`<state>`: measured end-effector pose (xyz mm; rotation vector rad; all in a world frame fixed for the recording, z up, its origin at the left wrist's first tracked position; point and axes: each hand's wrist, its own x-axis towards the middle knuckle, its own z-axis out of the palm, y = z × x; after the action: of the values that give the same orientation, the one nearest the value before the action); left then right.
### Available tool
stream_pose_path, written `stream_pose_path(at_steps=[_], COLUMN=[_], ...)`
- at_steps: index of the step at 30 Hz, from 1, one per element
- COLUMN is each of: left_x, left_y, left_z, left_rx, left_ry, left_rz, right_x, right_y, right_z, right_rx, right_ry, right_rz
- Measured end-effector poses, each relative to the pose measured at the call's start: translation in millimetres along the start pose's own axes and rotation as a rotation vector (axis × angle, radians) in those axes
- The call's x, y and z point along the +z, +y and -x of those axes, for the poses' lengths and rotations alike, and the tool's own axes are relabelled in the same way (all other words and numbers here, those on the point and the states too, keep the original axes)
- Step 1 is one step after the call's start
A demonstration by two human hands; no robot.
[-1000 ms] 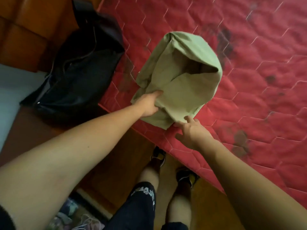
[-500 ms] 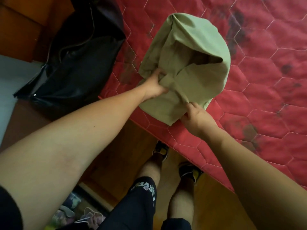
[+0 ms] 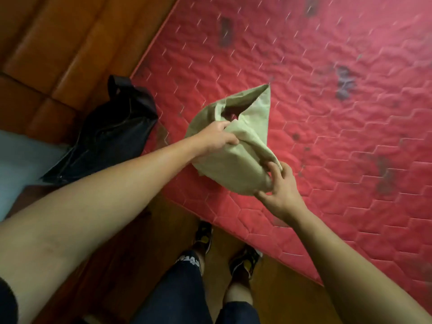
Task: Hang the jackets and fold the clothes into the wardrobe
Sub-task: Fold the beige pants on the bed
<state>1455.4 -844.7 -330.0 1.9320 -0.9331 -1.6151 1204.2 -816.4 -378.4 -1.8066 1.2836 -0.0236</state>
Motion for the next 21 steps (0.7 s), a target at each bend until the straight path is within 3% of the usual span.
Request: stream_pose_path(at_steps=[4,6,12,21], left_x=[3.3,5.0,6.6,10.5], left_y=[66.9,100.6,194.0,284.4], left_z=[44.8,71.4,150.7,230.9], left_rx=[0.058,0.090,0.169,0.275], left_ry=[-0.038,-0.096,-0.260,-0.358], left_rz=[0.170,0.219,0.377,0.433], right_x=[-43.8,-66.5,-151.9,-247.5], right_y=[-31.3,-53.5,-120.9,-213.0], right_z=[44.6,61.2,105.9,158.0], right_rx=[0.033,0.024,0.012,-0.132], right_ry=[0.100,0.233,0.470,0.760], right_rz=[-0.123,-0.226,-0.719,-0.931])
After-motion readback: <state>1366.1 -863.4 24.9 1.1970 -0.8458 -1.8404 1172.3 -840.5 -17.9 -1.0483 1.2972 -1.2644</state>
